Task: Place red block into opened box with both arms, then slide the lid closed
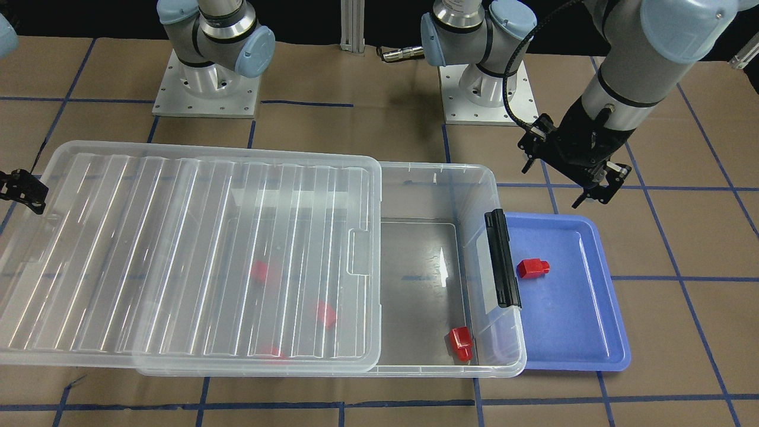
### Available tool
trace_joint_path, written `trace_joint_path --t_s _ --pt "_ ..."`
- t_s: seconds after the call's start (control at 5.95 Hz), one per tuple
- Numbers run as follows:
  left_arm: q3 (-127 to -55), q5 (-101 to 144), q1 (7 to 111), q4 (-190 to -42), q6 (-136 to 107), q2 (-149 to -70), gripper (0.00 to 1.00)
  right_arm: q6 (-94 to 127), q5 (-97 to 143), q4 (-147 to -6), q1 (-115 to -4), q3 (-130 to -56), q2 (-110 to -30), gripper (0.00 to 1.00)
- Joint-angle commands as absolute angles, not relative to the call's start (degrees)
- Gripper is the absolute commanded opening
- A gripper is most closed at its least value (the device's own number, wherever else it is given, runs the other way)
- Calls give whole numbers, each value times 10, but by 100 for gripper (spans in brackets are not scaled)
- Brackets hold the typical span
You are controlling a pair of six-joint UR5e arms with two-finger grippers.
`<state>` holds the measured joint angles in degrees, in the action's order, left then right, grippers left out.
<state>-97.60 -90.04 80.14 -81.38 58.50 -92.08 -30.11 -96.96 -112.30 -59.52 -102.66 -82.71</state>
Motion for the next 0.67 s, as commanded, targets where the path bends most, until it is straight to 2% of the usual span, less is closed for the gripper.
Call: trace_joint_path --t_s 0.0,0.5 --pt "-1023 -902 768 -727 754 -960 97 -301 -970 -1125 -584 -1027 -828 100" --pt "-1066 -895 746 -636 954 -1016 97 -239 -965 -1067 -597 -998 -863 100"
